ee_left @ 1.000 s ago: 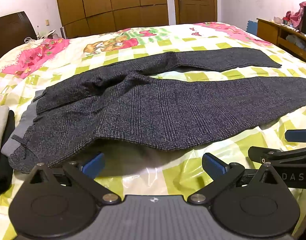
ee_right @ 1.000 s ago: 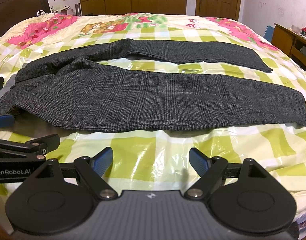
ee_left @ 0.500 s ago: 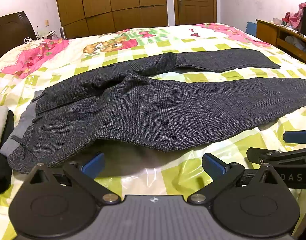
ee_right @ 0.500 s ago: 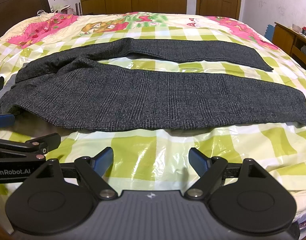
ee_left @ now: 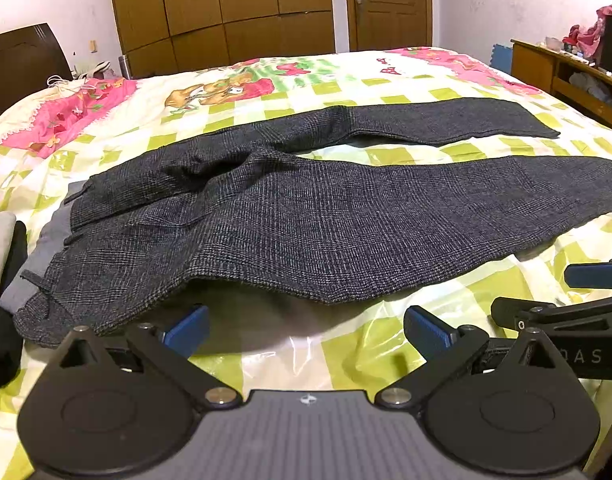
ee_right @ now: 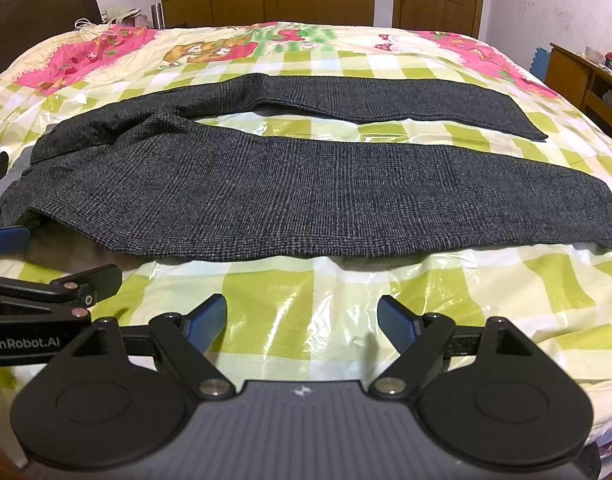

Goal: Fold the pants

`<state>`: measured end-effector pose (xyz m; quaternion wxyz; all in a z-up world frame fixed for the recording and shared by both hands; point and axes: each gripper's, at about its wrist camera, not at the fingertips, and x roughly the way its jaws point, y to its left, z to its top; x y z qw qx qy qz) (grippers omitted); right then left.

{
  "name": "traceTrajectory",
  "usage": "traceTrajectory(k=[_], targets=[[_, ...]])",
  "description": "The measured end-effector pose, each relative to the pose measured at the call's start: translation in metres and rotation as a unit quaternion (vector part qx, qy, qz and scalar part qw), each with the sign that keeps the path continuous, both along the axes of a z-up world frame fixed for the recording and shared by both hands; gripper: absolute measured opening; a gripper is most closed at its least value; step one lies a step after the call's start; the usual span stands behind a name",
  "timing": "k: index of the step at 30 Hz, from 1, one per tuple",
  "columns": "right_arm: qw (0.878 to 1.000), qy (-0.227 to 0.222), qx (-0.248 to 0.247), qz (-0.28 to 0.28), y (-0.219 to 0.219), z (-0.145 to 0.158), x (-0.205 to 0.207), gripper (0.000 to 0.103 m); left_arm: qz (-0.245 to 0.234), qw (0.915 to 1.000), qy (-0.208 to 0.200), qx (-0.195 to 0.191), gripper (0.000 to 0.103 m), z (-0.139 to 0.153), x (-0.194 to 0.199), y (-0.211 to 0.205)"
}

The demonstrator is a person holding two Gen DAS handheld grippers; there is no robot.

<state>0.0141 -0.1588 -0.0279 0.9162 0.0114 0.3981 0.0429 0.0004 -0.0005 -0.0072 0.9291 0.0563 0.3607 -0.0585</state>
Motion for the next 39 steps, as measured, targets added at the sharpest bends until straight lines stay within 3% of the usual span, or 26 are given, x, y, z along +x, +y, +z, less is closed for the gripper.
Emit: traceTrajectory(k=[39], targets=[[1.000, 0.001, -0.003, 0.001, 0.0009, -0.0014, -0.0006, 0.082, -0.002, 1.0000, -0.002, -0.004, 0.103, 0.0023, -0.0003, -0.0027]])
